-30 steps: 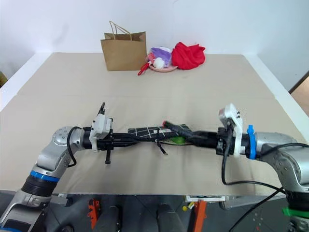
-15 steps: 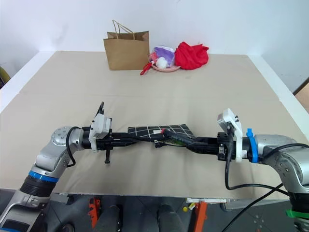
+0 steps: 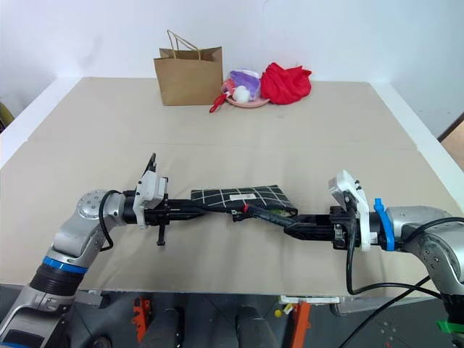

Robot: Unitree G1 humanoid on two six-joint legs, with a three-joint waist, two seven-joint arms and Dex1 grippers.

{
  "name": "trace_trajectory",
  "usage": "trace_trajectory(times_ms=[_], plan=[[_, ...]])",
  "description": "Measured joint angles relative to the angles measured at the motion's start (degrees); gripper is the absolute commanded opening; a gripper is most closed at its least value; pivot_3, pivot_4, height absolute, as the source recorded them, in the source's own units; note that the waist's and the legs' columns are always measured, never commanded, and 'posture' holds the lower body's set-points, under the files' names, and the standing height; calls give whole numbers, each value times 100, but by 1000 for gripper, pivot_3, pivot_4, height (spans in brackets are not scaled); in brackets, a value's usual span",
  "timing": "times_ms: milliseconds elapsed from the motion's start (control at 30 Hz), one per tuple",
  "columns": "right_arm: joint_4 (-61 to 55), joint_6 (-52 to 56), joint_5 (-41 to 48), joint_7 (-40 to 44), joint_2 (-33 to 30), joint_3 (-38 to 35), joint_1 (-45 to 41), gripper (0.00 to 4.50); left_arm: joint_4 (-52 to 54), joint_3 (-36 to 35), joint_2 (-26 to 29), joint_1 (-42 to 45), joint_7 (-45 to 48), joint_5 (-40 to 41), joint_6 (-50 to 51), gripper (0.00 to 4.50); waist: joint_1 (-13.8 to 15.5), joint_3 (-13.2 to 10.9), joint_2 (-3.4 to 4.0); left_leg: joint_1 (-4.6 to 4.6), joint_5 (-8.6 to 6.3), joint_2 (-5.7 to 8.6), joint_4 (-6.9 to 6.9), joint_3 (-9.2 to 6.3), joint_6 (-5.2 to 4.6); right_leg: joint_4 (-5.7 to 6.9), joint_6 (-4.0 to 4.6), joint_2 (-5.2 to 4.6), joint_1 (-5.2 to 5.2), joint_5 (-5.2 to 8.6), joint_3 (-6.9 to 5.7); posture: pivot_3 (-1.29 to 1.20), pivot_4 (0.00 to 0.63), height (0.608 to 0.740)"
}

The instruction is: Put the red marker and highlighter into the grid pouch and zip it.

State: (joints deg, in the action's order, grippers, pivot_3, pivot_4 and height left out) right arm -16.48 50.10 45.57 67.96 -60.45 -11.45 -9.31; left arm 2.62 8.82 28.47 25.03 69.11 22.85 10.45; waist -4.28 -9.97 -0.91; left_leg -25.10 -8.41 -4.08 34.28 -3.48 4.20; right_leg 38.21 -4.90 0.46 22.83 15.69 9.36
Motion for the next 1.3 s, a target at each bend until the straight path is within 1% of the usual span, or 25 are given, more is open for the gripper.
trace_trajectory(times_ms=[200, 533, 700, 833, 933, 1133, 1200, 1233, 1300], plan=[[3, -79, -40, 167, -100, 0, 52, 590, 0, 0, -2, 0, -2, 0, 0, 0, -1, 0, 0, 0, 0, 0, 1, 0, 0, 0, 1, 0, -1, 0, 0, 0, 150, 740], [213, 169, -38, -24, -100, 18, -245, 590, 0, 8, -52, 0, -16, 0, 0, 0, 0, 0, 0, 0, 0, 0, 1, 0, 0, 0, 2, 0, 0, 1, 0, 0, 150, 740], [220, 236, -99, -116, -61, 247, -318, 590, 5, 17, -66, 0, -48, -1, 0, 0, 0, 0, 0, 0, 0, 0, 0, 0, 0, 0, 2, 0, 0, 1, 0, 0, 150, 740], [299, 311, -173, -200, -23, 498, -698, 590, 13, 24, -75, -10, -74, -1, 0, 0, -6, 0, 1, 1, 0, 0, 1, 1, 0, 0, 4, 0, 1, 0, 0, 0, 150, 740], [395, 314, -373, -344, 235, 823, -1102, 590, 20, 41, -106, -9, -106, -3, -1, 0, -9, 0, 0, 1, 0, 0, 1, 1, 0, 0, 6, 0, 2, -1, 0, 0, 150, 740], [493, 548, -489, -695, 791, 1252, -1690, 590, 20, 43, -155, 1, -114, -4, -2, 0, -3, 0, 1, -3, 0, 0, -4, 2, 0, 1, -1, 0, 6, -3, 0, 0, 150, 740], [513, 613, -522, -751, 855, 1289, -1768, 1604, 20, 43, -153, 0, -114, -9, -2, 0, -2, 0, 1, -4, 0, 0, -7, 1, 0, 0, -2, 0, 6, -1, 0, 0, 150, 740], [541, 631, -530, -794, 906, 1296, -1827, 1925, 20, 43, -155, 0, -114, -16, -3, 0, 3, 0, 1, -5, 0, 0, -7, 1, 0, 0, -3, 0, 6, 0, 0, 0, 150, 740], [539, 685, -524, -781, 907, 1296, -1842, 2885, 20, 43, -156, 0, -115, -25, -3, 0, 16, 0, 1, -7, 0, 0, -8, 1, 0, 0, -4, 0, 6, 1, -1, 0, 150, 740]])
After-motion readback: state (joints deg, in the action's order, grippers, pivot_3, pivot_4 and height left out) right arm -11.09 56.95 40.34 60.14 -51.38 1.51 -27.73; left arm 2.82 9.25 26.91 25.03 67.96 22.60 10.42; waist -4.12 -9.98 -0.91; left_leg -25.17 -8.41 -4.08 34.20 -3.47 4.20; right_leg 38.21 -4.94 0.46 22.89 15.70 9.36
